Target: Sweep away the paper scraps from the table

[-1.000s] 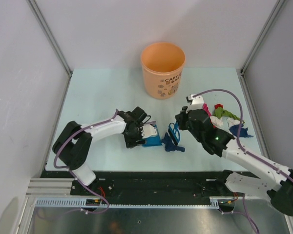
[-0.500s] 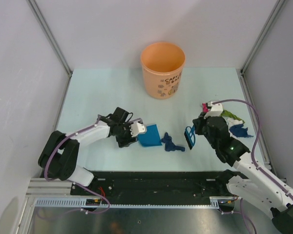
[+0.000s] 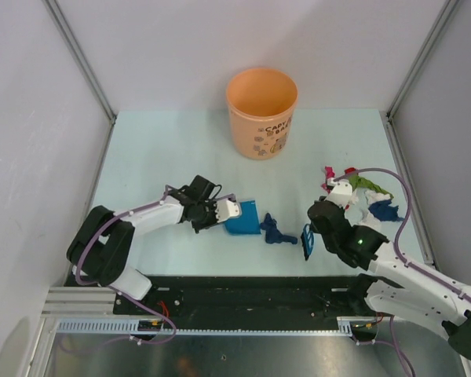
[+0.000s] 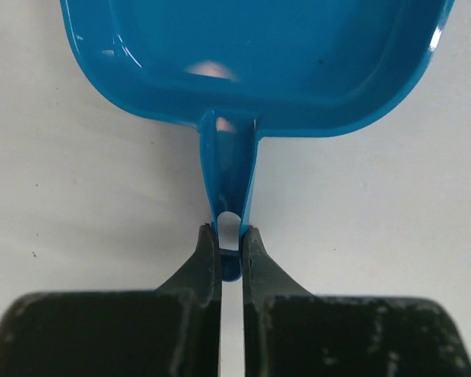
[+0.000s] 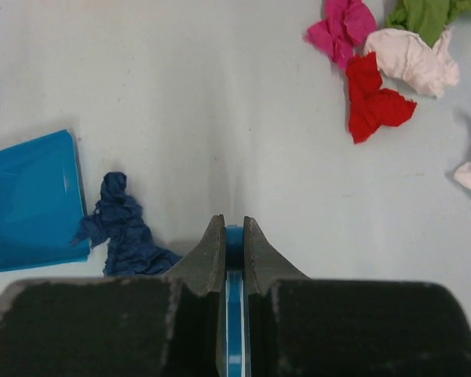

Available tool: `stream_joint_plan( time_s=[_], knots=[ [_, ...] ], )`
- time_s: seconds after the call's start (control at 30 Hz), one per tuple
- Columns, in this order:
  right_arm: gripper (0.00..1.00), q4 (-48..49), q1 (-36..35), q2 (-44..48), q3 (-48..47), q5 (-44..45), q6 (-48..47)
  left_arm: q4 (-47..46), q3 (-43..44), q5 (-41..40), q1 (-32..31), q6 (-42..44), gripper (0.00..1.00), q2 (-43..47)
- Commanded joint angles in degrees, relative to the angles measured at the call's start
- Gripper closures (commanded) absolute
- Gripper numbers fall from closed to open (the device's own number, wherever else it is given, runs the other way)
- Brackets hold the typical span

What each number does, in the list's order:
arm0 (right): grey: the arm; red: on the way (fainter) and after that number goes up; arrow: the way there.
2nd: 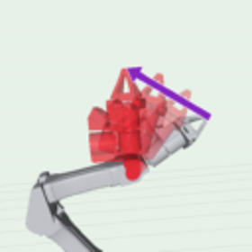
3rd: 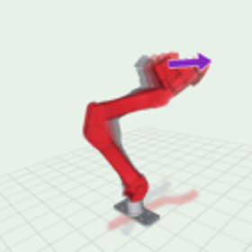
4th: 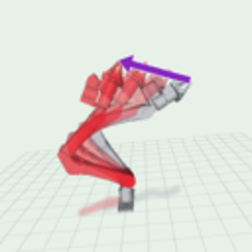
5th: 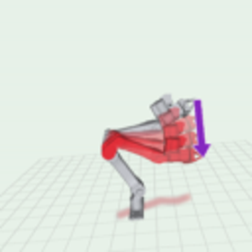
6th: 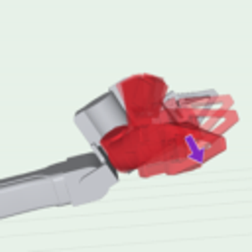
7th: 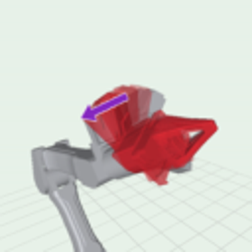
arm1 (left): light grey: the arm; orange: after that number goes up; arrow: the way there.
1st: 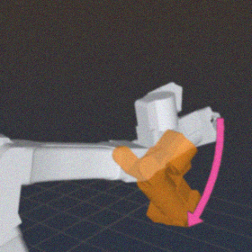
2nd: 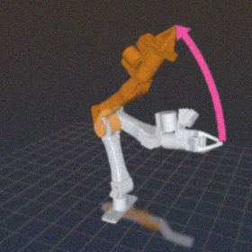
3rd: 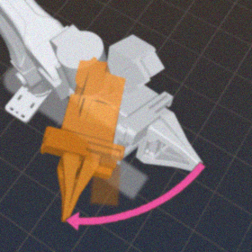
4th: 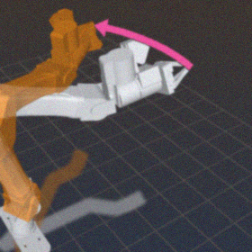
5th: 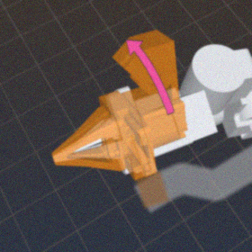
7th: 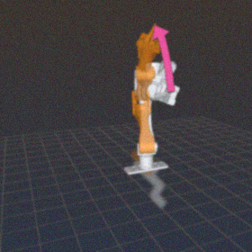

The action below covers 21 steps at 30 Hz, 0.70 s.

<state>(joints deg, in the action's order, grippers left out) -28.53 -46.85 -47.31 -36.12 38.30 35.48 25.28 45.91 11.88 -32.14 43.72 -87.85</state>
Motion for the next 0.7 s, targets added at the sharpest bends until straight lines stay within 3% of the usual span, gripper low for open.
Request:
stream_joint_plan(
  time_s=[0.0,0.17,0.3,0.4,0.53,0.67],
  knots=[
    [1.00,-3.63,-2.89,0.20,-1.94,7.22,6.26,3.46,-2.14,-4.14,-2.04,-0.57,1.00,2.68],
    [1.00,-8.38,-6.49,-1.73,-2.20,14.24,12.15,6.97,-2.76,-11.78,-5.38,-1.01,1.00,4.09],
    [1.00,-3.29,-9.92,-7.34,-2.20,16.19,11.80,7.86,-2.23,-17.85,-8.46,-1.80,1.00,3.57],
    [1.00,2.41,-11.51,-11.47,-2.20,16.19,11.02,8.03,-0.39,-18.03,-10.13,-2.15,1.00,2.34],
    [1.00,18.53,-14.23,-13.94,-2.20,15.23,2.51,8.03,1.98,-16.80,-10.13,-2.24,1.00,-0.12],
    [1.00,38.34,-15.64,-17.72,-2.20,7.60,-14.61,8.03,3.04,-15.22,-10.13,-2.33,1.00,-2.41]
  ],
)
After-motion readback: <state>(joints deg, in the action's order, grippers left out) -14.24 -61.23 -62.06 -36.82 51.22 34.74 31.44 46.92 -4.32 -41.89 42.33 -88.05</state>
